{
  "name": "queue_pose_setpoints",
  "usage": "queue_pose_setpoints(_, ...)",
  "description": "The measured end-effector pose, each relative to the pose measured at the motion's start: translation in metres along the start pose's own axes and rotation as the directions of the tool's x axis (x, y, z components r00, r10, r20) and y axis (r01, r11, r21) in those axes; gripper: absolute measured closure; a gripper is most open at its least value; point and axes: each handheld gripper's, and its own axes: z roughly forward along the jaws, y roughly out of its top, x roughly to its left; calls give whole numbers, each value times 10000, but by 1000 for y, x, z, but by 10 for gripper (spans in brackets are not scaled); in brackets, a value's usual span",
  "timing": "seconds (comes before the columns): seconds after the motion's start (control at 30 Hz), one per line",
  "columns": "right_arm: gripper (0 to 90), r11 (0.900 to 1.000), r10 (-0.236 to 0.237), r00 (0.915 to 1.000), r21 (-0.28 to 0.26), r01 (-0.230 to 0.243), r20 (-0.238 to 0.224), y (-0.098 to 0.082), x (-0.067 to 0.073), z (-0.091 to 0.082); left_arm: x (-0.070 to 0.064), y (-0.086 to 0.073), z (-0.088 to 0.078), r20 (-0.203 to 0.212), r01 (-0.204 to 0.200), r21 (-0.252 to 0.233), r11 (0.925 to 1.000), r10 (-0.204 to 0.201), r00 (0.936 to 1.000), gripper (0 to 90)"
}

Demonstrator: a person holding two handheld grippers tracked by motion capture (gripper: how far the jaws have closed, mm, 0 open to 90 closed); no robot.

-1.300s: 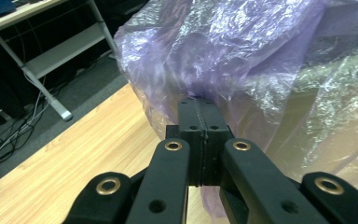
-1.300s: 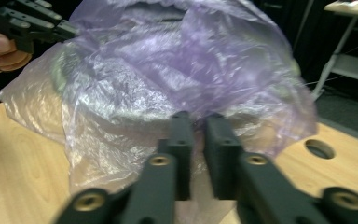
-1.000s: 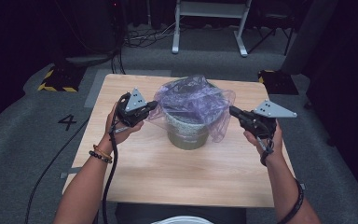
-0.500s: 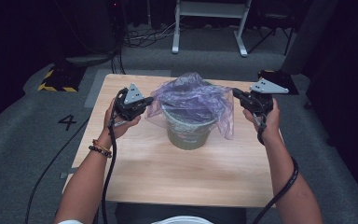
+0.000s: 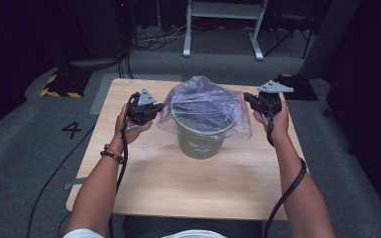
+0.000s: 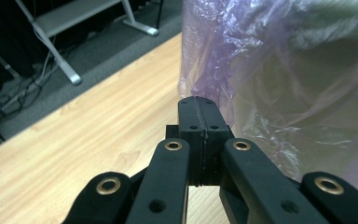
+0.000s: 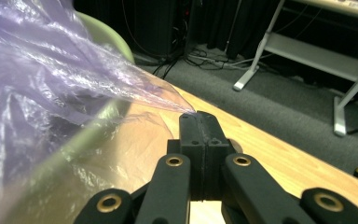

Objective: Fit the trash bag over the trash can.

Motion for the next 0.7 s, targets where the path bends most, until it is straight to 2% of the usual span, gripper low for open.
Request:
queue_pose_setpoints(0.1,900,9998,-15,9999,178,17,-140,-6,0,7,0,-3,4,134,57,60,10000,-58,9999,898)
queue_pose_setpoints(0.17,900,9997,68,9997,243,-62,-213,-9,0,10,-1,-4,7,-107,94,109,9999,-93,9999,884)
queue_pose_setpoints(0.2,900,9997,68,9997,243,-62,-213,-9,0,10,-1,-4,7,-107,94,109,9999,-93,9999,800)
queue_pose_setpoints(0.23,900,9996,115,9997,278,-109,-212,-13,1,14,-1,-5,7,-369,335,127,9994,-331,9988,728)
queue_pose_setpoints(0.27,900,9996,158,9996,252,-153,-222,-14,1,15,0,-5,6,-430,422,83,9991,-418,9982,662)
queue_pose_setpoints(0.3,900,9996,189,9996,223,-184,-221,-14,0,15,0,-6,3,-403,590,-46,9982,-591,9974,616)
queue_pose_setpoints(0.33,900,9996,201,9996,177,-198,-205,-14,0,14,0,-6,3,-403,590,-46,9982,-591,9974,544)
queue_pose_setpoints(0.37,900,9996,256,9995,122,-254,-181,-14,-1,13,2,-7,-6,-419,722,-464,9963,-742,9964,462)
queue_pose_setpoints(0.4,900,9996,277,9995,47,-276,-175,-14,-2,11,2,-9,-11,-418,682,-681,9953,-712,9966,428)
queue_pose_setpoints(0.47,900,9993,368,9992,-106,-369,-132,-14,-5,6,3,-10,-21,-386,719,-930,9931,-758,9964,331)
queue_pose_setpoints(0.53,900,9986,485,9988,-220,-487,-108,-13,-9,2,2,-11,-35,-237,716,-1174,9905,-748,9969,283)
queue_pose_setpoints(0.6,900,9982,493,9987,-350,-497,-113,-12,-10,-3,-4,-12,-49,73,582,-1472,9874,-578,9983,255)
queue_pose_setpoints(0.7,900,9982,402,9990,-428,-411,-212,-10,-9,-8,-25,-12,-69,651,72,-2138,9769,69,9979,236)
